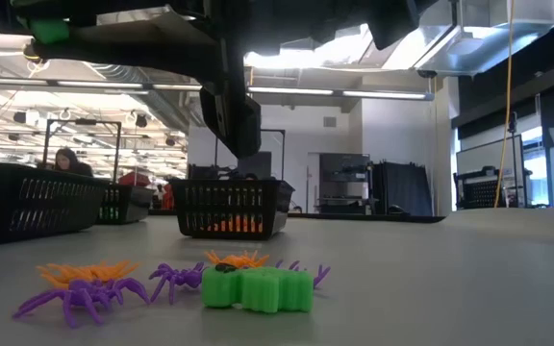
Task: Sort Halloween decoration
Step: Put the green alien toy into the top left black basket
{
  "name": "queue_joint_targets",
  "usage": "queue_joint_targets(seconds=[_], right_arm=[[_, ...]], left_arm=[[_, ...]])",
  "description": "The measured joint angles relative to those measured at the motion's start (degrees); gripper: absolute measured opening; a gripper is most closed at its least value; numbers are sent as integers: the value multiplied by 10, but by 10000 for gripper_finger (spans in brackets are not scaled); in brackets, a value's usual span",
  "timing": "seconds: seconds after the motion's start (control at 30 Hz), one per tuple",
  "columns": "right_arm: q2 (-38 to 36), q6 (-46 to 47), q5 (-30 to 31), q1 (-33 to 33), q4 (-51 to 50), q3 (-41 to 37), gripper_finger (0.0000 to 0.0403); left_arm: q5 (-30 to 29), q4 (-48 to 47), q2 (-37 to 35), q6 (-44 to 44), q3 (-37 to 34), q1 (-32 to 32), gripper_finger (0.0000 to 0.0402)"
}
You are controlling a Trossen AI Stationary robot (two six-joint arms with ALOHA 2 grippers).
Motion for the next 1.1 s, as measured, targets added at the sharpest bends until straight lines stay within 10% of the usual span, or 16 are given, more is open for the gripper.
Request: queue_joint_targets(seconds=[0.6,1.1], right_arm=[[0,2,11,0,-1,0,35],[0,30,20,5,-3,0,81]], left_arm=[[-3,-6,-1,1,0,0,9],[3,-13,-1,0,0,0,0]])
